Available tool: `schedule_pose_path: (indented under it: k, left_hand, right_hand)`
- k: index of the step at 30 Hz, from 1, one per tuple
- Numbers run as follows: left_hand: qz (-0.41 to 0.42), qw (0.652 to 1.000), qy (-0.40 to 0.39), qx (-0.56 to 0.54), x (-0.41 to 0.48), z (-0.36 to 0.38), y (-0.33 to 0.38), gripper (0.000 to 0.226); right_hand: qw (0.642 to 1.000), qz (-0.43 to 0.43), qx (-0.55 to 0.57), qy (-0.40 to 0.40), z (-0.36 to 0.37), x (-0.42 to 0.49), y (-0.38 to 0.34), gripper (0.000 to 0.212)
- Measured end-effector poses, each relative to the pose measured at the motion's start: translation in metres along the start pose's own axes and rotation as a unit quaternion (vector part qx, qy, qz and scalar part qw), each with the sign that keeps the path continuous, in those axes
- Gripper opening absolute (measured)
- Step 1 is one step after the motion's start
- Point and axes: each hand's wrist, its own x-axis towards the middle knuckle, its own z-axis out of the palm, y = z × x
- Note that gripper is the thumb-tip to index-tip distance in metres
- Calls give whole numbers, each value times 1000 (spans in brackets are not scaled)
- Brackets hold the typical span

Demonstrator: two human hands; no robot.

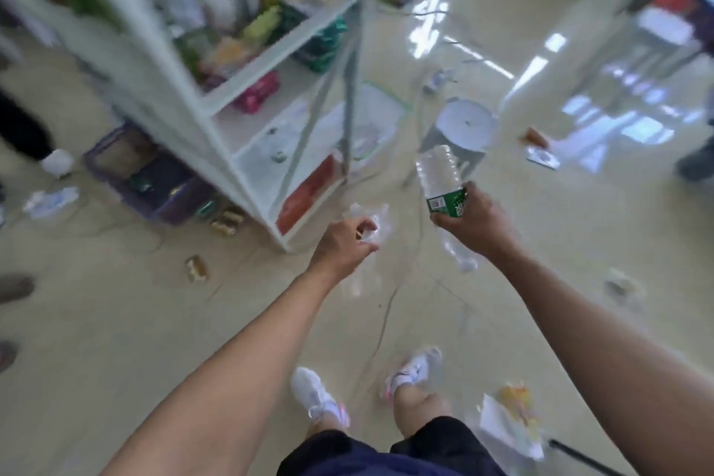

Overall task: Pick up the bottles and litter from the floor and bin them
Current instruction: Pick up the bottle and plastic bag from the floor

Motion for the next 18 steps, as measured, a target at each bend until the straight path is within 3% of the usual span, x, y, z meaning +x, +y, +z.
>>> schedule_pose_path:
  k: [8,15,18]
  left_hand:
    - [150,972,-135,119,91,185,229,37]
    - [271,922,-213,176,149,324,377,27]
    - [297,909,-231,177,170,368,431,36]
  right_hand:
    - [965,233,89,85,-161,-18,239,64]
    - [932,326,118,104,-269,-26,389,62]
    - [918,356,125,122,-305,-20,433,61]
